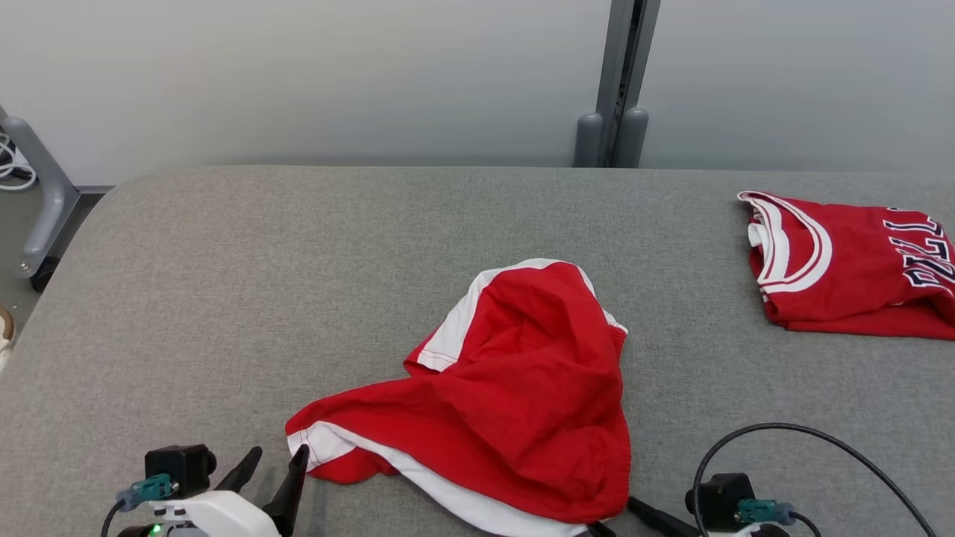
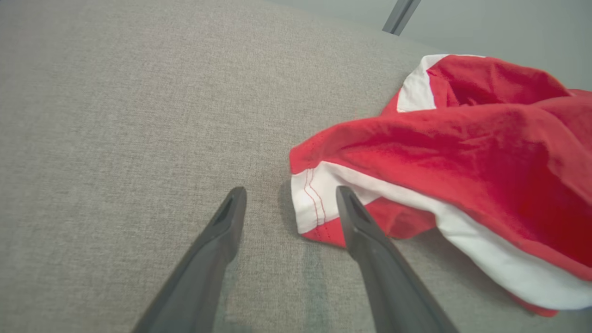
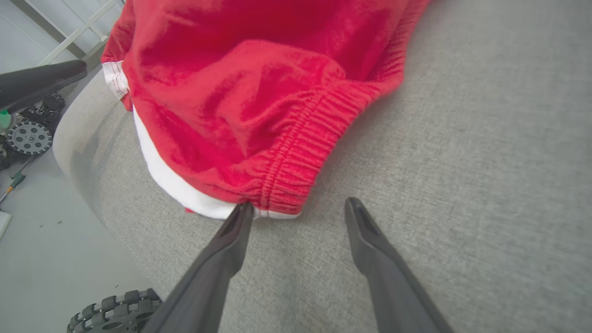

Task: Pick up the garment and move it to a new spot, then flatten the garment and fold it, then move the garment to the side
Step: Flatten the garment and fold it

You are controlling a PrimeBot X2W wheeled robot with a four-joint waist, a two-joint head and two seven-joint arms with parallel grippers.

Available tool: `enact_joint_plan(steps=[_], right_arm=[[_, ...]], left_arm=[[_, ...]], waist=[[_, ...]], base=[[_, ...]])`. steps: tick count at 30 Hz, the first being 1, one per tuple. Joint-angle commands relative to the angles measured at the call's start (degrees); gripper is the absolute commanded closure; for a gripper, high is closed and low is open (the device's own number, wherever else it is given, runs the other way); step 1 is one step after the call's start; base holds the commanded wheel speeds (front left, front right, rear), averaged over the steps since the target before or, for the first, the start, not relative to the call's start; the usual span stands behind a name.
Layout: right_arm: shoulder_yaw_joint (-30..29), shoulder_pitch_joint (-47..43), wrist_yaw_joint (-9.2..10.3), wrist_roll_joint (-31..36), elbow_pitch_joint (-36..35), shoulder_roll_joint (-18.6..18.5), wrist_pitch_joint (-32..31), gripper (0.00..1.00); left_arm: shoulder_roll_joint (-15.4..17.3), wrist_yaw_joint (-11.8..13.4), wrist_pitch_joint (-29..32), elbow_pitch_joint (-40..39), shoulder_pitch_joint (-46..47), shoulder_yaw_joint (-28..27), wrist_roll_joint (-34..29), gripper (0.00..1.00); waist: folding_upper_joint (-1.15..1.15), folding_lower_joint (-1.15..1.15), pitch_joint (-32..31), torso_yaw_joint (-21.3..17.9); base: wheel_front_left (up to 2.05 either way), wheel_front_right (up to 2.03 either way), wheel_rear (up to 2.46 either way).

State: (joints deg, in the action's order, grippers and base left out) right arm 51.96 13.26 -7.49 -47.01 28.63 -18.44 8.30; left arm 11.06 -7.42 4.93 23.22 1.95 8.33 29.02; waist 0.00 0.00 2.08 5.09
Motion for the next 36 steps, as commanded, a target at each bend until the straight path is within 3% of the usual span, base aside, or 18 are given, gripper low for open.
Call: enact_joint_plan(steps=[1, 11, 12, 13, 14, 15, 16, 18, 19, 29, 36], right_arm=[[0.43, 0.83, -0.03, -0.62, 0.24, 0.17, 0.49, 0.00], [7.09, 5.87, -0.03, -4.27, 3.59, 0.63, 3.12, 0.00], [7.55, 6.31, -0.03, -4.61, 3.81, 0.61, 3.45, 0.16], [8.11, 6.68, -0.03, -4.92, 3.98, 0.58, 3.66, 0.41], [8.71, 7.03, -0.03, -5.27, 4.20, 0.55, 3.95, 0.52], [9.17, 7.36, -0.03, -5.55, 4.39, 0.53, 4.16, 0.55], [9.62, 7.67, -0.03, -5.79, 4.49, 0.50, 4.40, 0.62], [10.82, 8.38, -0.03, -6.44, 4.54, 0.41, 4.86, 1.00], [11.23, 8.57, -0.03, -6.81, 4.52, 0.41, 4.98, 1.00], [14.19, 9.58, -0.03, -9.34, 4.11, -0.68, 6.62, 1.00], [10.69, 9.68, -0.03, -8.44, 0.57, -2.75, 7.01, 1.00]], left_arm=[[0.28, -0.13, 0.14, 0.35, 0.87, 0.26, 0.57, 0.00], [1.08, -0.13, 2.20, 5.53, 5.06, 3.54, 4.56, 0.00], [1.23, -0.13, 2.49, 6.13, 5.44, 4.11, 5.01, 0.00], [1.47, -0.13, 2.42, 6.51, 5.76, 4.63, 5.52, 0.00], [1.71, -0.13, 2.17, 6.91, 6.09, 5.00, 5.96, 0.00], [1.87, -0.12, 2.00, 7.33, 6.39, 5.41, 6.42, 0.00], [1.95, -0.12, 1.68, 7.68, 6.71, 5.92, 6.94, 0.08], [2.31, -0.12, 0.92, 8.12, 7.22, 6.65, 7.93, 0.61], [2.50, -0.13, 0.56, 8.36, 7.29, 6.94, 8.31, 1.00], [4.28, -0.14, 0.06, 7.93, 5.73, 10.03, 12.84, 1.00], [6.64, -0.14, 0.15, 2.80, 3.89, 10.20, 15.92, 1.00]], waist=[[0.00, 0.00, 0.28, -0.11], [0.00, 0.00, 2.10, -0.78], [0.00, 0.00, 2.25, -0.86], [0.00, 0.00, 2.35, -0.93], [0.00, 0.00, 2.45, -1.01], [0.00, 0.00, 2.52, -1.10], [0.00, 0.00, 2.56, -1.19], [0.00, 0.00, 2.58, -1.32], [0.00, 0.00, 2.57, -1.35], [0.00, 0.00, 1.34, -1.04], [0.00, 0.00, -0.16, -0.81]], base=[[0.00, 0.00, 0.00], [0.00, 0.00, 0.00], [0.00, 0.00, 0.00], [0.00, 0.00, 0.00], [0.00, 0.00, 0.00], [0.00, 0.00, 0.00], [0.00, 0.00, 0.00], [0.00, 0.00, 0.00], [0.00, 0.00, 0.00], [0.00, 0.00, 0.00], [0.00, 0.00, 0.00]])
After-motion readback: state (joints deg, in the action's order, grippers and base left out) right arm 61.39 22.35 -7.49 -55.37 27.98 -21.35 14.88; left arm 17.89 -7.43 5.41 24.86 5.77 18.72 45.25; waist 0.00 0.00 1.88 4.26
